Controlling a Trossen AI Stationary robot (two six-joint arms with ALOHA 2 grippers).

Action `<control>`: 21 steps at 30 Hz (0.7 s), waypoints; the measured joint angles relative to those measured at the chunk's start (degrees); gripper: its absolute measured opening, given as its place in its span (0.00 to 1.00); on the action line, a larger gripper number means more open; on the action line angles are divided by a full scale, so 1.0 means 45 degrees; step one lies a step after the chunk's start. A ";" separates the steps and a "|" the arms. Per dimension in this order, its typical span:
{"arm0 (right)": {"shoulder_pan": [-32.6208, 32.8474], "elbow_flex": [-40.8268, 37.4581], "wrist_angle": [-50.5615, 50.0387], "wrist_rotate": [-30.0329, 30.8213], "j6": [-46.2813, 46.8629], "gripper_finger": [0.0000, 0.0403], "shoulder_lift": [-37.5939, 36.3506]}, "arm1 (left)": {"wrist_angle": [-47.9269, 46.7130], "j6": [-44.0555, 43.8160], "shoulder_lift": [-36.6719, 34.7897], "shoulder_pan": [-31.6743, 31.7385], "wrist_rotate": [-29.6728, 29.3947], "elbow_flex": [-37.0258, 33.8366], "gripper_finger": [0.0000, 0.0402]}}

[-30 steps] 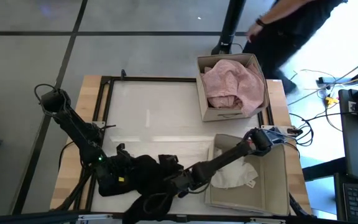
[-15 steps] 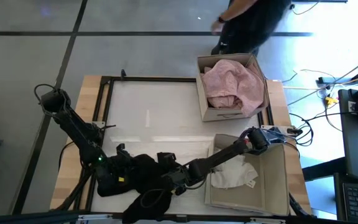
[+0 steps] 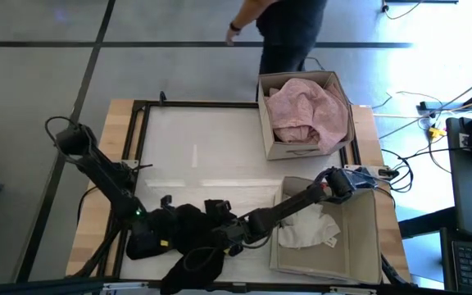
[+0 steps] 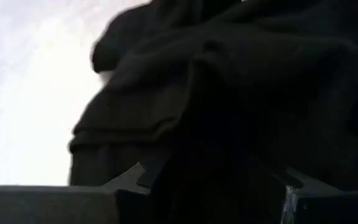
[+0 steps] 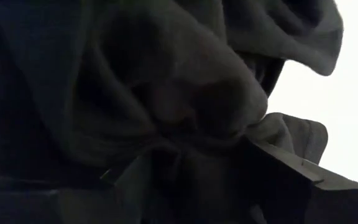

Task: Sort clothes
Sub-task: Put the black polo shirt into the bottom laundry organizer

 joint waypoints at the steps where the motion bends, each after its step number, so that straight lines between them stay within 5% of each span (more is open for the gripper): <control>1: -0.0017 0.0000 -0.0004 -0.0004 0.0086 0.63 0.0000 | 0.0191 0.0085 0.0176 0.0135 0.0213 0.0000 0.36; 7: -0.0151 -0.0001 0.0142 -0.0062 0.0419 0.71 0.0026 | 0.1394 0.0686 0.1045 0.0857 0.1353 0.0016 0.36; 12: -0.0237 -0.0015 0.0832 0.0343 0.0043 0.67 0.0155 | 0.2720 0.1760 0.1507 0.1163 0.1509 0.0016 0.36; 21: -0.0423 -0.0005 0.1434 0.0439 -0.0485 0.24 0.0491 | 0.4568 0.3334 0.1872 0.1156 0.2440 -0.0010 0.36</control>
